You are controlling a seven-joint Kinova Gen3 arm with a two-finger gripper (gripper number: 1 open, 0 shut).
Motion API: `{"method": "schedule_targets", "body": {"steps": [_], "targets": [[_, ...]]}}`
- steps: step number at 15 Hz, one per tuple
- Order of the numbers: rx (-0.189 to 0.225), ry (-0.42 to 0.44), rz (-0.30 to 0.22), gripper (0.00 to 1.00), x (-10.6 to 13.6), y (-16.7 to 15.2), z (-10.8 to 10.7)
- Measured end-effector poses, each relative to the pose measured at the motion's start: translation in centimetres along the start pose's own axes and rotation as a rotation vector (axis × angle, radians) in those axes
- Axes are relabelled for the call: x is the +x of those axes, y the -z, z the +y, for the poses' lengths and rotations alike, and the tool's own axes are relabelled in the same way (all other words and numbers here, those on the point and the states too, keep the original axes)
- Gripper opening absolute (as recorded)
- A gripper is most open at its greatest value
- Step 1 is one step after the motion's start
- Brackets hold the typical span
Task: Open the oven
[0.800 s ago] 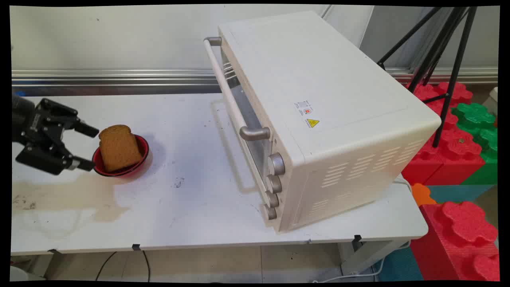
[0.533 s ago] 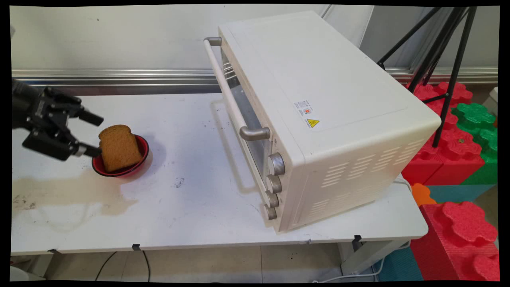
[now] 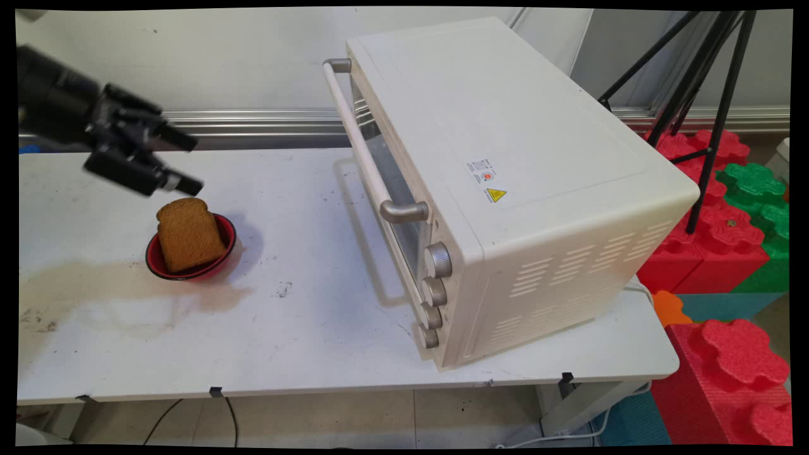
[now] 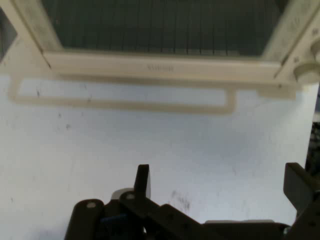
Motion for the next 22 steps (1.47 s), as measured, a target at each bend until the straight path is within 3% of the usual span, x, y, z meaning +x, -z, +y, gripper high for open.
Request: {"method": "schedule_targets", "body": {"steps": [13, 22], "targets": [[0.012, -0.037, 0.061, 1.0, 10.0, -4.1, -1.2], [0.015, -0.06, 0.089, 1.0, 13.6, -7.7, -2.0]]}}
